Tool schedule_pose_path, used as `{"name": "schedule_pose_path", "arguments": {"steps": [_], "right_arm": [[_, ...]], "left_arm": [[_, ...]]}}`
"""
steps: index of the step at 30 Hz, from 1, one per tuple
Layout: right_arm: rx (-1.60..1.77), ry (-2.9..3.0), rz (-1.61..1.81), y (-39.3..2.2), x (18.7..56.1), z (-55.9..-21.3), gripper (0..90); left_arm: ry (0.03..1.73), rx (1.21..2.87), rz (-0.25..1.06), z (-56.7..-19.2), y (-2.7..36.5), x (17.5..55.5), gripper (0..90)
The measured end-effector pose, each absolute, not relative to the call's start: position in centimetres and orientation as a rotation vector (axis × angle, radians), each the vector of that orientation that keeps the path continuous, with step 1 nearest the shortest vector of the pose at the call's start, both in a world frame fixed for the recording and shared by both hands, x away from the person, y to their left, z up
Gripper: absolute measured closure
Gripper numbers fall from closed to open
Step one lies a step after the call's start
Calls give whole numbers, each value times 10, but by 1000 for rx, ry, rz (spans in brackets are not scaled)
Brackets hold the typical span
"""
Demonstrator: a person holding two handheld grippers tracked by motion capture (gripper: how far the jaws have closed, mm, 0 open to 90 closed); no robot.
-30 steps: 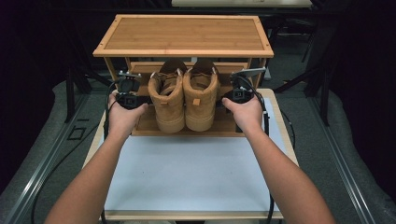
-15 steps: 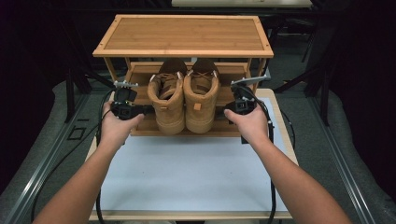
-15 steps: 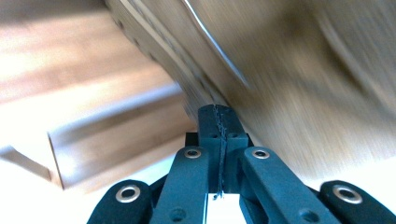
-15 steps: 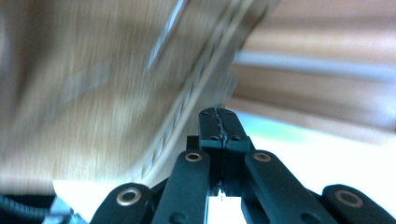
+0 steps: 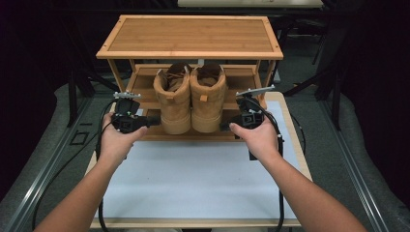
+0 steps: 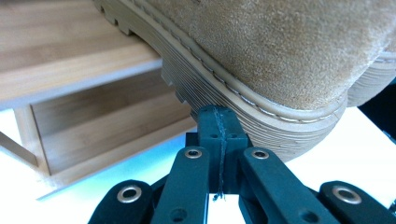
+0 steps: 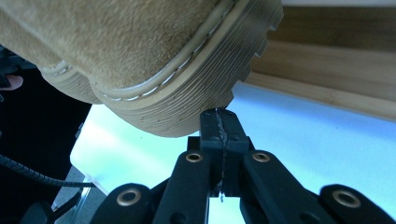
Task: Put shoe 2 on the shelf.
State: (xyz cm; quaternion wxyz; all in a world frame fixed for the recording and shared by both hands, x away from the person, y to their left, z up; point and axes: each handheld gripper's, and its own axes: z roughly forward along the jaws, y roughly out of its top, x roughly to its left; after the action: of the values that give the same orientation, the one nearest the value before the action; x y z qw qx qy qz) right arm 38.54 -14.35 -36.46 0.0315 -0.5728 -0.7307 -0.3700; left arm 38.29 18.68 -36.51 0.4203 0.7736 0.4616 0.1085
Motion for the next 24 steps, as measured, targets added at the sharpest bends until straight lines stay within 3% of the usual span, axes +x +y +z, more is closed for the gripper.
{"name": "schedule_pose_path", "arguments": {"steps": [11, 24], "right_arm": [[-1782, -2256, -1179, -143, 387, -356, 900], [-1872, -2175, -1204, -139, 424, -364, 900]], "left_arm": [[1163, 1859, 252, -361, 188, 387, 900], [1248, 1785, 291, -367, 183, 427, 900]]}}
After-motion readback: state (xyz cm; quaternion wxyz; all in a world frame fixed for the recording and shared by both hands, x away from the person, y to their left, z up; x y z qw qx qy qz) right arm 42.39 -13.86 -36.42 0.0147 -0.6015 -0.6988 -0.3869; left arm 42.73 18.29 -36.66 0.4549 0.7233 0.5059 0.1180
